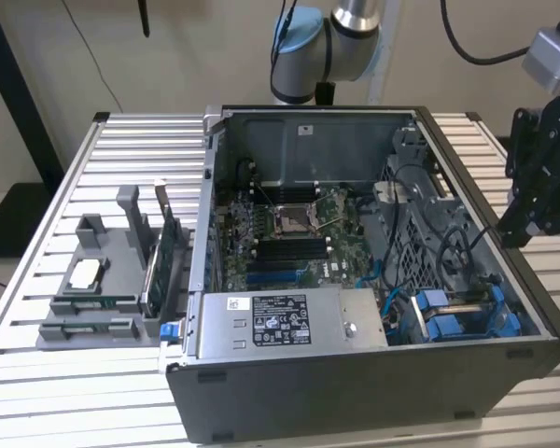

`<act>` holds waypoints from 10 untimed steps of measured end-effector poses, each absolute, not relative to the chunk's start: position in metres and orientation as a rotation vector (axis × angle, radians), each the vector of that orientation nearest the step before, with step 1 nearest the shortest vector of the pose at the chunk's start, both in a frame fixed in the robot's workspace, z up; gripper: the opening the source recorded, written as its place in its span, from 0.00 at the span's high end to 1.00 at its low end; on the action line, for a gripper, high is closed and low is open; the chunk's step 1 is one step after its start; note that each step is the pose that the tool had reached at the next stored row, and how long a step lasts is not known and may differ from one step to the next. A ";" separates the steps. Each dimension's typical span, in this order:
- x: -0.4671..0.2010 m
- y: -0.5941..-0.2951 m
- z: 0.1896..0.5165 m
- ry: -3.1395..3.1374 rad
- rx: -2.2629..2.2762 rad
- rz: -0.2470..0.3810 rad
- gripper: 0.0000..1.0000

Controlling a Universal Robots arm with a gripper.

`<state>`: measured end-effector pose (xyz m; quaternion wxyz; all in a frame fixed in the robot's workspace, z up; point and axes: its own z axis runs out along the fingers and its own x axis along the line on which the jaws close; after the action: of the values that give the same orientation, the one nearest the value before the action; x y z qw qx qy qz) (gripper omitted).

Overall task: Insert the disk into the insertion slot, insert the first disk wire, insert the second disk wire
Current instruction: 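Insert the second disk wire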

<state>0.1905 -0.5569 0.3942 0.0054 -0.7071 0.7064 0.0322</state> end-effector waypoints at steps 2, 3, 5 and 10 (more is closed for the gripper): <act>0.191 -0.556 0.394 2.212 -2.214 0.101 0.73; 0.191 -0.556 0.394 2.211 -2.214 0.101 0.73; 0.191 -0.554 0.394 2.210 -2.216 0.101 0.73; 0.192 -0.549 0.392 2.206 -2.220 0.101 0.73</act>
<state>0.1918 -0.5492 0.3923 0.0053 -0.7090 0.7044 0.0324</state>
